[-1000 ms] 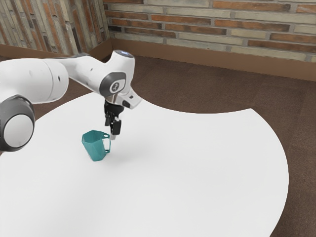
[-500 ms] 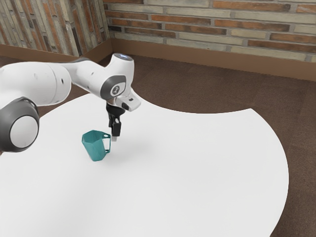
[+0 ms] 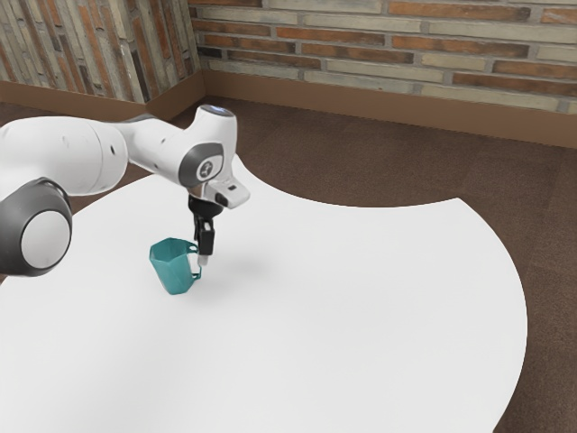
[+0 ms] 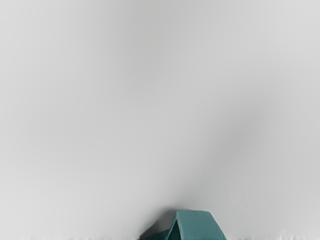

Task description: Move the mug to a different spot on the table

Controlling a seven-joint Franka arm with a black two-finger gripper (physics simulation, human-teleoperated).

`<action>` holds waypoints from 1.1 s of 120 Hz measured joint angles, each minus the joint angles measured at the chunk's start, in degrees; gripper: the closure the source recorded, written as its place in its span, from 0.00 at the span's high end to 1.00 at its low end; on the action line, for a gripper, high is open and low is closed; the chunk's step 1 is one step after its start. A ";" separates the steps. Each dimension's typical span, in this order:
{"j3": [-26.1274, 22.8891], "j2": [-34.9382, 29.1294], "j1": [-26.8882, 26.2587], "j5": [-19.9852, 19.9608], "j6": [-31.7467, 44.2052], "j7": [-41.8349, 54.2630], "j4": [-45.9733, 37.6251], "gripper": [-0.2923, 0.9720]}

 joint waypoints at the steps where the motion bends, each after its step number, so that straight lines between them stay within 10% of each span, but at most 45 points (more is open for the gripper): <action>1: 0.00 0.01 0.01 -0.01 0.00 0.03 -0.01 0.77; 132: -0.25 2.08 0.44 -1.36 0.90 1.76 -0.28 0.76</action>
